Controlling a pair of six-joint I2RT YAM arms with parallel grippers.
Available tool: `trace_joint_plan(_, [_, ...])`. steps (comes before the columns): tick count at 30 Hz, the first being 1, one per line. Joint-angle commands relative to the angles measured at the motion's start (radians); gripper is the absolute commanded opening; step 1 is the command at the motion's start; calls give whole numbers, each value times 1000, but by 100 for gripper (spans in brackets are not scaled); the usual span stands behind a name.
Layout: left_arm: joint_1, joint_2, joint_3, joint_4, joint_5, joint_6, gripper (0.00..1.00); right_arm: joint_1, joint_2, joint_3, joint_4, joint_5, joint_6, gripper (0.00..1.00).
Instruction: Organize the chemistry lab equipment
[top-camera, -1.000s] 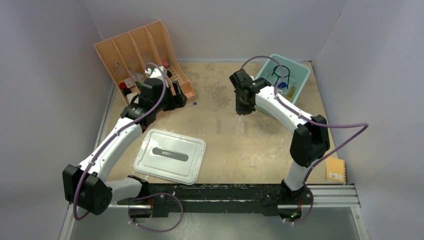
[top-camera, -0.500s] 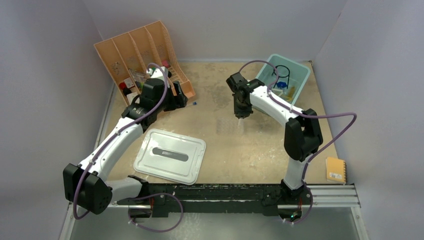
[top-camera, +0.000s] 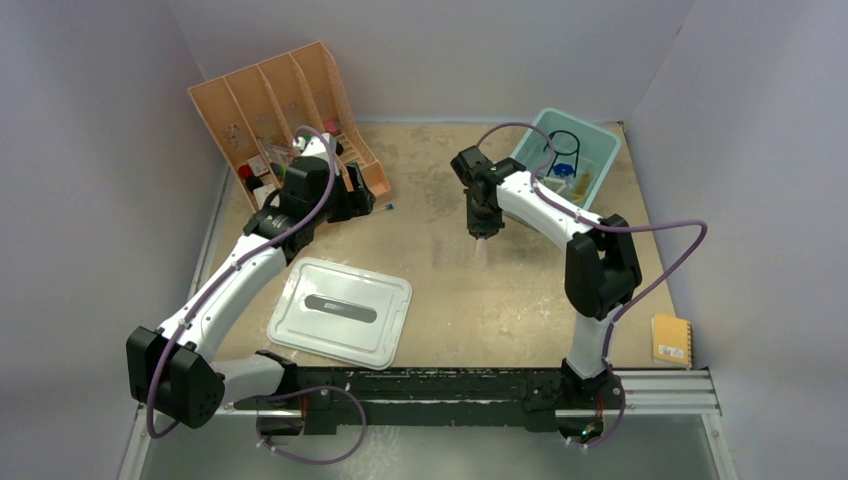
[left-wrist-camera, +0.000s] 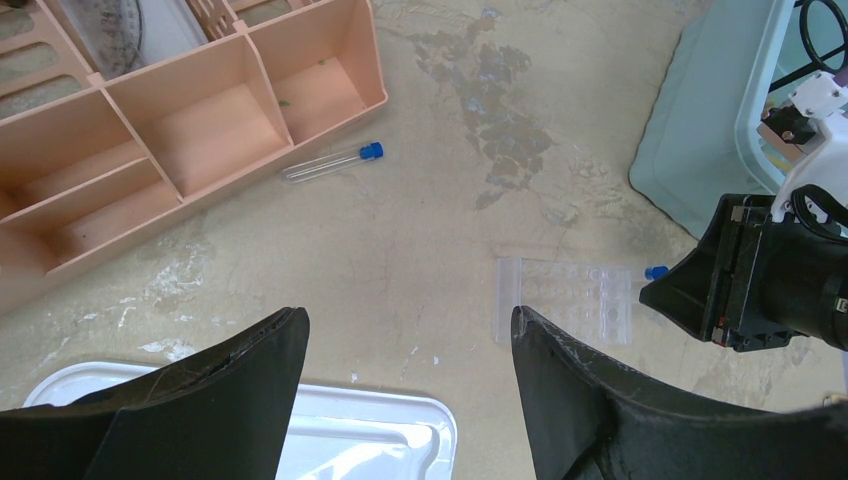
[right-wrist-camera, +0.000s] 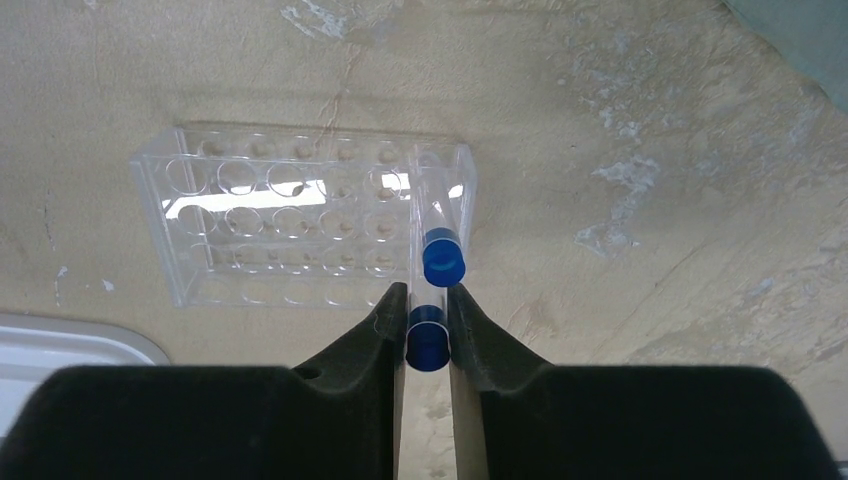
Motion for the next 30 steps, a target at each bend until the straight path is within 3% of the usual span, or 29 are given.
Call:
trace_joint_plan(1, [-5,-6,30,21,-6,10,73,4,-3,47,-25,16,24,23])
trace_joint_plan(18, [-5,0,24,22,1,5,73,5,-10,53,-31,-6,24,29])
trace_joint_plan(25, [-5,2,23,23,-1,8,73,4,-16,43,-52,62,25,34])
trace_joint_plan(30, [-5,2,23,23,-1,7,73,5,-28,39,-57,68,22,32])
